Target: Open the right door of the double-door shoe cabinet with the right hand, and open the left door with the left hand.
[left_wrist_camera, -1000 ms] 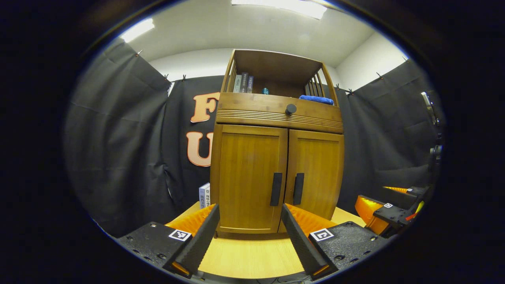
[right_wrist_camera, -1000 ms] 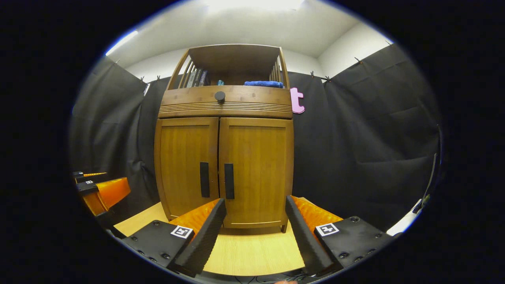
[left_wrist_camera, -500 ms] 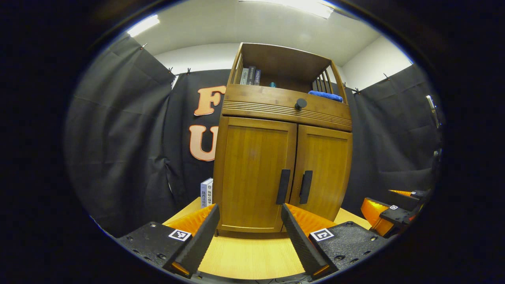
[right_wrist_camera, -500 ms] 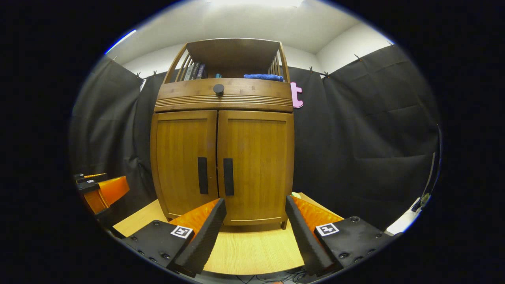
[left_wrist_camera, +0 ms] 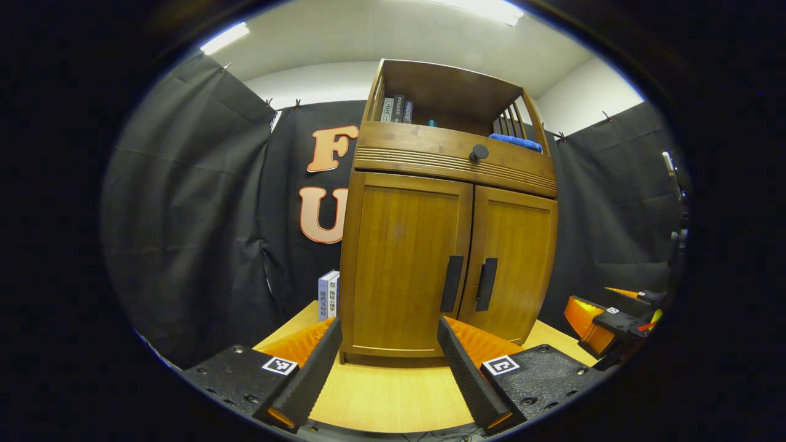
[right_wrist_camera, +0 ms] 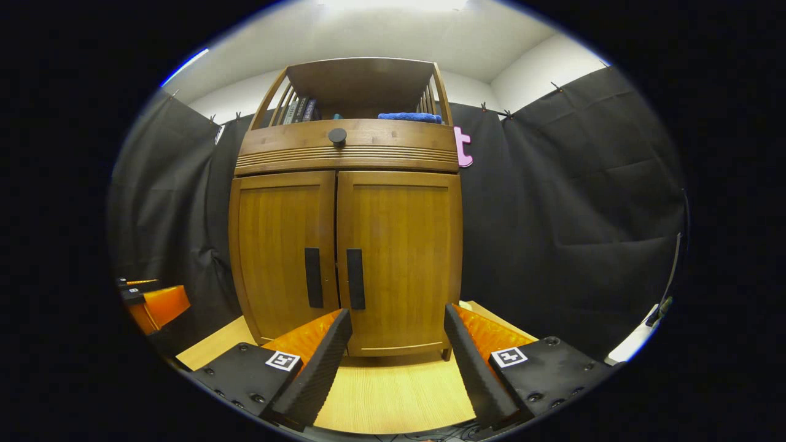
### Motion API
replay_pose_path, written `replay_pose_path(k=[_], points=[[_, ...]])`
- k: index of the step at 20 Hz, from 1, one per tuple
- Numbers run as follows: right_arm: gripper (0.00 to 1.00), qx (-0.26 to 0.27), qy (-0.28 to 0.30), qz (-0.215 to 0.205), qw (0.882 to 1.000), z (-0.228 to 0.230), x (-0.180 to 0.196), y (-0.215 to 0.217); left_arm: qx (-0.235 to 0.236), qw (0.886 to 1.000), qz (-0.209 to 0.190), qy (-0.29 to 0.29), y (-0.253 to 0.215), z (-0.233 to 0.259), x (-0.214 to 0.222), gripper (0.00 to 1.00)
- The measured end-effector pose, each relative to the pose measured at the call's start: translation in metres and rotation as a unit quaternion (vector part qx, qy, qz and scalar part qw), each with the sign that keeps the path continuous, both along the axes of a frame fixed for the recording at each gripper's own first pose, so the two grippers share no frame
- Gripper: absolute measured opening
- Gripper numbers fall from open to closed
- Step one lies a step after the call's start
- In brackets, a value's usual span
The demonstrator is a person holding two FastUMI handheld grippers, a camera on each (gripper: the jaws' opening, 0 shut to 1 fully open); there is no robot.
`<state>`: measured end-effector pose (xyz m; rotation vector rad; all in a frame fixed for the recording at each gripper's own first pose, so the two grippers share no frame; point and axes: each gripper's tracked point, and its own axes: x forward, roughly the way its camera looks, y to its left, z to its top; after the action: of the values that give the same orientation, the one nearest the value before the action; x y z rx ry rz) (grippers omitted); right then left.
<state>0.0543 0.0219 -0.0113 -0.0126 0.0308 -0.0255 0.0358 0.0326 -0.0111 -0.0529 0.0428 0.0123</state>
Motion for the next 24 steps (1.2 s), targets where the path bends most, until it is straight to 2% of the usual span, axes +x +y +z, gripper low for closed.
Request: replay_pose_path(k=[1,3,4,5,7,8,10,11,12,13,14,16,19,20,21,24], points=[[1.00,-0.004,-0.003,0.006,1.000,0.001,0.009,0.004,0.001,1.000,0.003,0.000,0.001,0.001,0.000,0.95],[0.94,-0.016,-0.012,0.015,1.000,0.004,0.026,0.010,0.002,1.000,0.010,0.000,0.003,0.001,0.000,0.95],[0.95,-0.019,-0.016,0.022,0.999,0.004,0.034,0.015,0.002,1.000,0.014,0.001,0.004,0.001,0.001,0.92],[0.96,-0.020,-0.017,0.030,0.999,0.002,0.044,0.020,0.002,1.000,0.019,0.001,0.005,0.000,0.002,0.95],[1.00,-0.015,-0.016,0.045,0.999,0.001,0.063,0.031,0.004,1.000,0.029,0.002,0.007,0.000,0.002,0.95],[0.94,-0.013,-0.018,0.044,0.999,0.000,0.075,0.033,0.006,0.999,0.034,0.003,0.008,-0.001,0.003,0.92],[1.00,-0.009,-0.018,0.043,0.999,-0.002,0.096,0.038,0.008,0.999,0.042,0.005,0.011,-0.003,0.003,0.92],[1.00,-0.006,-0.016,0.044,0.999,-0.005,0.106,0.041,0.008,0.999,0.046,0.006,0.012,-0.004,0.004,0.95],[0.97,-0.006,-0.012,0.045,0.999,-0.010,0.114,0.045,0.008,0.999,0.050,0.009,0.012,-0.004,0.005,0.92],[0.94,-0.005,-0.008,0.046,0.999,-0.013,0.124,0.048,0.008,0.998,0.053,0.011,0.013,-0.004,0.004,0.95],[0.94,-0.003,-0.003,0.048,0.999,-0.017,0.134,0.053,0.008,0.998,0.054,0.013,0.013,-0.002,0.003,0.92],[0.94,-0.010,0.002,0.047,0.999,-0.022,0.153,0.060,0.007,0.998,0.058,0.015,0.016,0.000,0.002,0.95],[0.94,-0.014,0.009,0.043,0.999,-0.027,0.180,0.066,0.006,0.998,0.066,0.017,0.022,0.004,-0.002,0.92],[0.98,-0.012,0.016,0.041,0.999,-0.030,0.190,0.067,0.006,0.997,0.069,0.019,0.026,0.003,-0.002,0.92],[0.98,-0.006,0.023,0.038,0.999,-0.034,0.200,0.067,0.005,0.997,0.070,0.020,0.032,0.001,-0.001,0.95],[1.00,-0.003,0.036,0.031,0.999,-0.043,0.221,0.066,0.009,0.997,0.080,0.020,0.052,-0.004,0.000,0.95]])
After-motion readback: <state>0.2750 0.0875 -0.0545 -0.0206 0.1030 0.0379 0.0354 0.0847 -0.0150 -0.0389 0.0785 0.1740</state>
